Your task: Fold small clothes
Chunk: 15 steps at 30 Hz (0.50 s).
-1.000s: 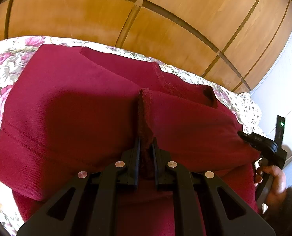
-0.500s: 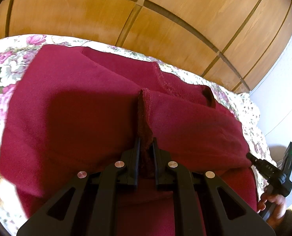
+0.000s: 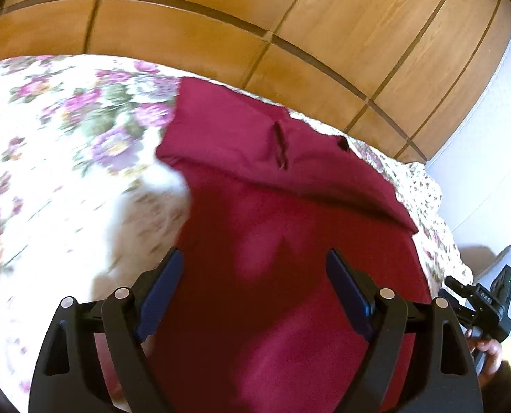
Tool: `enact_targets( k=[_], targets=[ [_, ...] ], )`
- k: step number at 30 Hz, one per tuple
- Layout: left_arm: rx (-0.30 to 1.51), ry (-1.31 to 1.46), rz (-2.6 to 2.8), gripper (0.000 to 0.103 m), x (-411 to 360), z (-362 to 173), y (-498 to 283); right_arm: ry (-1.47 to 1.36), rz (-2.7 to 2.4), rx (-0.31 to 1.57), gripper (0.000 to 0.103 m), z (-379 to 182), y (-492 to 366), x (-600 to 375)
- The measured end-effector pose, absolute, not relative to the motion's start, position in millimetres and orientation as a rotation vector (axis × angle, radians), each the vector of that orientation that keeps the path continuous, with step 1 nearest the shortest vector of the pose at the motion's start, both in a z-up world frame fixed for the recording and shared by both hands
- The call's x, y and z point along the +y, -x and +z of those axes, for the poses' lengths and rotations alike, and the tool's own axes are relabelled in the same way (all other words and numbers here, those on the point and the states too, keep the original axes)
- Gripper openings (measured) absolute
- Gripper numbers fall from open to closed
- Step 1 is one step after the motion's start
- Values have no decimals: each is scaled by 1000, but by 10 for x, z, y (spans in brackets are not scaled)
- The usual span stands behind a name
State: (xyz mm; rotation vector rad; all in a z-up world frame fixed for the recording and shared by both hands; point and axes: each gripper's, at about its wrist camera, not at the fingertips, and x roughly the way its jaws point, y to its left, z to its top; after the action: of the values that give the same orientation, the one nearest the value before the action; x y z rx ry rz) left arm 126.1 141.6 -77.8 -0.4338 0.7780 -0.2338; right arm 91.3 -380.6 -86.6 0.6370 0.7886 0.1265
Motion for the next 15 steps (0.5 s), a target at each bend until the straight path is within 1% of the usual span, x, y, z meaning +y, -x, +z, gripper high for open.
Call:
enact_targets(
  k=[3,5,6,7,8,12,15],
  targets=[
    [809,470,-232,82,1590,-855,-1038,-663,160,813,54,-946,-677,-3908],
    [840,494,-246,68,1677,-927,-924,-656,188,834,54,-1013,-549,-3947],
    [851,499,-254,64,1711,-955,-887,-654,203,851,53,-1061,-490,-3953],
    [859,504,-266,56,1734,-986,-826,-660,213,865,53,-1116,-434,-3962],
    [867,515,-284,51,1766,-1015,-755,-671,223,873,53,-1166,-375,-3990],
    [885,589,-351,44,1841,-1106,-539,-765,274,917,52,-1419,-294,-4053],
    [911,617,-413,43,1833,-1140,-444,-832,318,956,52,-1586,-290,-4084]
  ],
)
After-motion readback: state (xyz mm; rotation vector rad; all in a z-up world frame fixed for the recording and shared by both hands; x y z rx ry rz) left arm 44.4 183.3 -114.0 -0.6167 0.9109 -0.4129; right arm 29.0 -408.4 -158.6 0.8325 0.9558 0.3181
